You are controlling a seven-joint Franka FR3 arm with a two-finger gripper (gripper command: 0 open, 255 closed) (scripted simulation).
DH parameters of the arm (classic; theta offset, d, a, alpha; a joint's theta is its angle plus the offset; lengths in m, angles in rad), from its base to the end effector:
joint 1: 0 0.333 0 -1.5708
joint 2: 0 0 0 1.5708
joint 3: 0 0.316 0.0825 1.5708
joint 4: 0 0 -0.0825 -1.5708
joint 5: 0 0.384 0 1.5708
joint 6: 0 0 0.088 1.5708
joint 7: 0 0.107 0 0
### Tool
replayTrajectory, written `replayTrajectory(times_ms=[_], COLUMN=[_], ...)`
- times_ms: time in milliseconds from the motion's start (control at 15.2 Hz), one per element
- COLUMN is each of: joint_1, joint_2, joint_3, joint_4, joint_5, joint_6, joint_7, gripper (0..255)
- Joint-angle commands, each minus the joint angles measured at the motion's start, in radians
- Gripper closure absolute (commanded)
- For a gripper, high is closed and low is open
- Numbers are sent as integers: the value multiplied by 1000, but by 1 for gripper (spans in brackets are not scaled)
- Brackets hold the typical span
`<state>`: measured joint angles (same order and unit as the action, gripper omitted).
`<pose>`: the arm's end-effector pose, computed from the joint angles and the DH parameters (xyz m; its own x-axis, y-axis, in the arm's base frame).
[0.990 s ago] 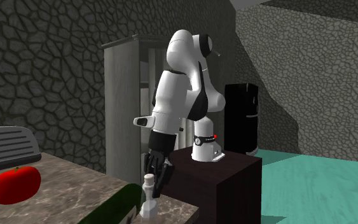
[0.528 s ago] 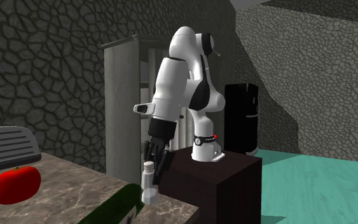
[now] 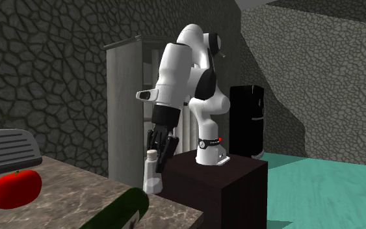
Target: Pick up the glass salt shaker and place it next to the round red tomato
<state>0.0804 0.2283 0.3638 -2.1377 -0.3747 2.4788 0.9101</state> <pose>0.5241 0.2467 0.3177 0.9582 -0.1903 0.2136 -0.2002 -0.9794 0.0254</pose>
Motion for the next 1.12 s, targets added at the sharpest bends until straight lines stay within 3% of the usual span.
replayTrajectory(times_ms=[0, 858, 1056], joint_1=[-5, -19, -55], joint_2=[-22, -120, -89], joint_3=[6, 29, 1], joint_4=[0, 55, 93], joint_5=[19, 112, 115], joint_6=[-19, -156, -153], joint_7=[-16, -97, -164], gripper=[255, 255, 255])
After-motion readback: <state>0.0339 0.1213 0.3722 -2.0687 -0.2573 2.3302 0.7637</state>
